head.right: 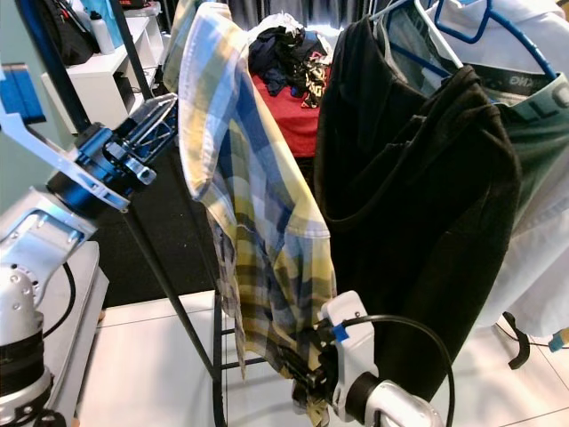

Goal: Hang hanger

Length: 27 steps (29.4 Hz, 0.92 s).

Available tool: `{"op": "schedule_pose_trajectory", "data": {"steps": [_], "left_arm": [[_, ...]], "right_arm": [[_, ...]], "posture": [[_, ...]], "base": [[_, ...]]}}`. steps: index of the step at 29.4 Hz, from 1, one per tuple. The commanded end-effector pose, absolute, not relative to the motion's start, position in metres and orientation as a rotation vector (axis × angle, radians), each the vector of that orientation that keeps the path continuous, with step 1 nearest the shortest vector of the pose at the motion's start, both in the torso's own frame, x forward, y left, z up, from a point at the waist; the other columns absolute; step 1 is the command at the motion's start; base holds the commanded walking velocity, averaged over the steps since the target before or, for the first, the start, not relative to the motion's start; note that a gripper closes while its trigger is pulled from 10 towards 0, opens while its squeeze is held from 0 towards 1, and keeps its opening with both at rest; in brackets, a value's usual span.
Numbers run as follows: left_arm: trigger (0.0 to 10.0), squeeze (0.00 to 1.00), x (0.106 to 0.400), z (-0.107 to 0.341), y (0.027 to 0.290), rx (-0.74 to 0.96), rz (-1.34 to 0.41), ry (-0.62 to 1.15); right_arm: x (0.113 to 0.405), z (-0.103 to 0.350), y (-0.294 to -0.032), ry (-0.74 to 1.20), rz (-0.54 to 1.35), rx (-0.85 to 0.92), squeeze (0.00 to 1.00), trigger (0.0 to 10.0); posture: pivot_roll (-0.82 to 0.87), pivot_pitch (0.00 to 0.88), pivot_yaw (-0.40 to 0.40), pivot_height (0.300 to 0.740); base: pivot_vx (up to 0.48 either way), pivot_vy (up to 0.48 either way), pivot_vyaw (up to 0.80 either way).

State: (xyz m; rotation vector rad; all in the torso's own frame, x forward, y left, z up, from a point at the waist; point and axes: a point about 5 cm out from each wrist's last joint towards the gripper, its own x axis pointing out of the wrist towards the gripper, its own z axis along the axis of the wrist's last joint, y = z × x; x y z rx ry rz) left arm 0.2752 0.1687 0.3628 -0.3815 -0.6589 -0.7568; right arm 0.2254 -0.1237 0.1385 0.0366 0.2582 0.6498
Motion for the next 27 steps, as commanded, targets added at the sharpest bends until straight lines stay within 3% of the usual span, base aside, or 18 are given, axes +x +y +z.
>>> {"op": "schedule_pose_trajectory", "data": {"steps": [1,7,10,16,21,27], "left_arm": [[10.0,0.03,0.272,0.375,0.168,-0.435,-0.763,-0.711],[10.0,0.00,0.270,0.398,0.176,-0.656,-0.795,-0.771],[10.0,0.00,0.267,0.406,0.171,-0.642,-0.842,-0.769],[10.0,0.00,0.263,0.402,0.149,-0.442,-0.911,-0.685],[10.0,0.00,0.265,0.402,0.138,-0.428,-0.909,-0.627],[10.0,0.00,0.272,0.407,0.123,-0.224,-0.804,-0.549]], "right_arm": [[0.221,0.132,-0.121,0.279,0.660,0.043,0.00,10.0],[0.218,0.130,-0.116,0.289,0.677,0.026,0.00,10.0],[0.218,0.131,-0.116,0.290,0.680,0.024,0.00,10.0],[0.220,0.130,-0.117,0.293,0.683,0.017,0.00,10.0],[0.222,0.129,-0.117,0.295,0.691,0.005,0.00,10.0],[0.223,0.128,-0.119,0.298,0.691,-0.017,0.00,10.0]], "posture": [[0.02,0.215,-0.001,0.740],[0.02,0.215,-0.002,0.740],[0.02,0.217,-0.002,0.740],[0.01,0.216,-0.004,0.740],[0.02,0.215,-0.006,0.740],[0.02,0.213,-0.005,0.740]], "base": [[0.000,0.000,0.00],[0.000,0.000,0.00],[0.000,0.000,0.00],[0.000,0.000,0.00],[0.000,0.000,0.00],[0.000,0.000,0.00]]}}
